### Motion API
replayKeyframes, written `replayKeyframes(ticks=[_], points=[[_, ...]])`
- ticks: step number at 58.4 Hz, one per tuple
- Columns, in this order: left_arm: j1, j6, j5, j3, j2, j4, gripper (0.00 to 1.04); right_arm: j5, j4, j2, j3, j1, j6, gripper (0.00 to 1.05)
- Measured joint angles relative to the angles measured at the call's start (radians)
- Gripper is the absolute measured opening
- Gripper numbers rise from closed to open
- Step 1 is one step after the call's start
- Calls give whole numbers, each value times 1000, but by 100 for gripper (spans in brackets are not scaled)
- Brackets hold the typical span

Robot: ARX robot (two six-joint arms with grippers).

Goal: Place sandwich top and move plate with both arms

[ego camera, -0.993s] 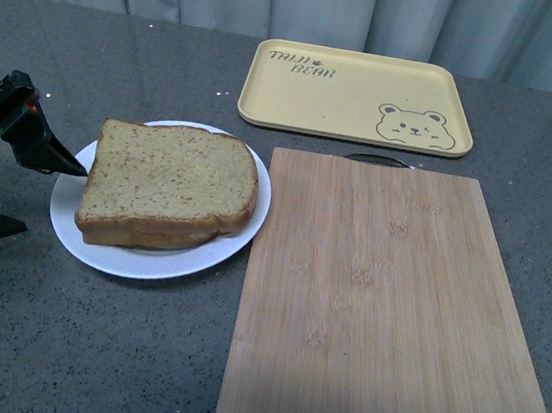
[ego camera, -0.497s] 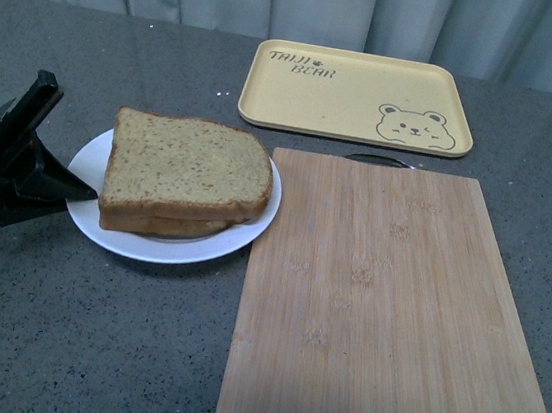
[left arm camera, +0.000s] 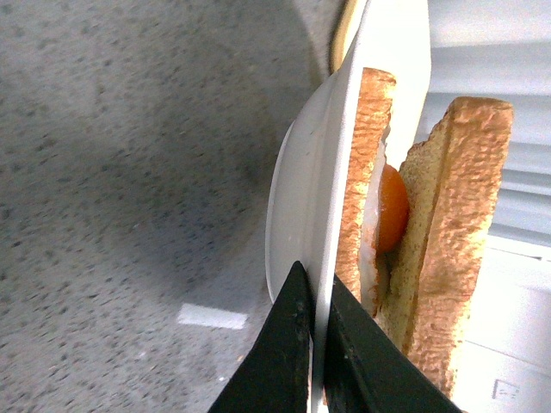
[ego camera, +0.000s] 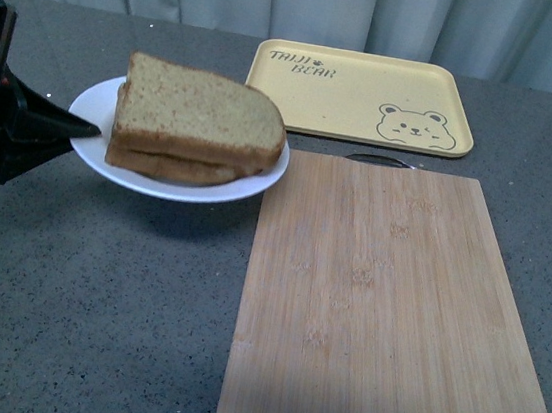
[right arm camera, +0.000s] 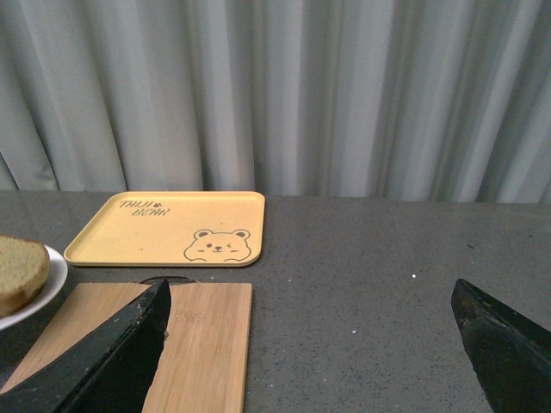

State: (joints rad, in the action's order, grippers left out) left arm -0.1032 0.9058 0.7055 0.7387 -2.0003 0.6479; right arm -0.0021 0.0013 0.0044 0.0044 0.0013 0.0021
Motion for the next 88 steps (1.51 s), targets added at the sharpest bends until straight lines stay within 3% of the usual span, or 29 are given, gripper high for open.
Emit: replayKeyframes(ticks=[8, 19, 31, 45, 59, 88], points=[[34, 130, -53, 5, -2, 119, 4, 0, 0, 0, 0, 0, 0, 95], [137, 287, -215, 56, -39, 272, 4, 0, 0, 0, 0, 0, 0, 95], [343, 425, -465, 196, -111, 214, 4, 0, 0, 0, 0, 0, 0, 95], [473, 484, -623, 349, -189, 137, 4, 0, 0, 0, 0, 0, 0, 95], [531, 522, -663, 541, -329, 58, 4, 0, 0, 0, 0, 0, 0, 95], [535, 541, -694, 730, -459, -47, 4, 0, 0, 0, 0, 0, 0, 95]])
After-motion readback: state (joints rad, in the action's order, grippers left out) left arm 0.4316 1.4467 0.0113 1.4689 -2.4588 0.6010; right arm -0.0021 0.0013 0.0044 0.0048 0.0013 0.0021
